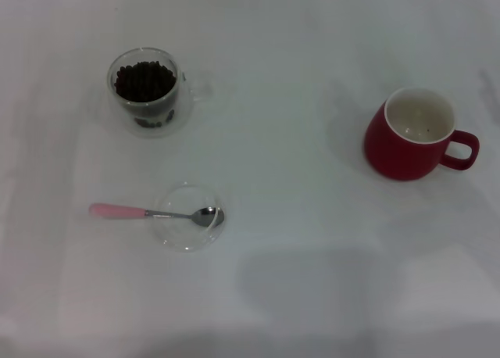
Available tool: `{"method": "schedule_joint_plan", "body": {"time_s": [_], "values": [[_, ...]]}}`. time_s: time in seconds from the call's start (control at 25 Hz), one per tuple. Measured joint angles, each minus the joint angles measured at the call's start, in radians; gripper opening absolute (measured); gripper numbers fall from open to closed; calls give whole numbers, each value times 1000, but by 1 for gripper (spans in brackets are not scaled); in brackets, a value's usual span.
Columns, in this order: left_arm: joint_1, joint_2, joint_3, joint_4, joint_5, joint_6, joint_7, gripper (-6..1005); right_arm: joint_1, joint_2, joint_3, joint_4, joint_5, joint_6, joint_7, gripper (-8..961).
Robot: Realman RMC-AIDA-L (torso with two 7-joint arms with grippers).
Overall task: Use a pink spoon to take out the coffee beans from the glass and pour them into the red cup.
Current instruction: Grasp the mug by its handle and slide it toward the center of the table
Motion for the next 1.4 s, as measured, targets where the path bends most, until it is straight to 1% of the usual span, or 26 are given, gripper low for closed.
{"method": "schedule_joint_plan", "body": {"time_s": [0.8,1.0,1.4], "values": [[7,0,0,0,0,-1,3,861,1,3,-1,11,-2,-9,1,643],[7,-1,-5,-15,-6,-2,-1,861,3,3,-11,5,-2,-9,8,643],[23,-3,-2,-29,-1,37,-5,862,4,3,-13,4,-1,-34,9,644]]}}
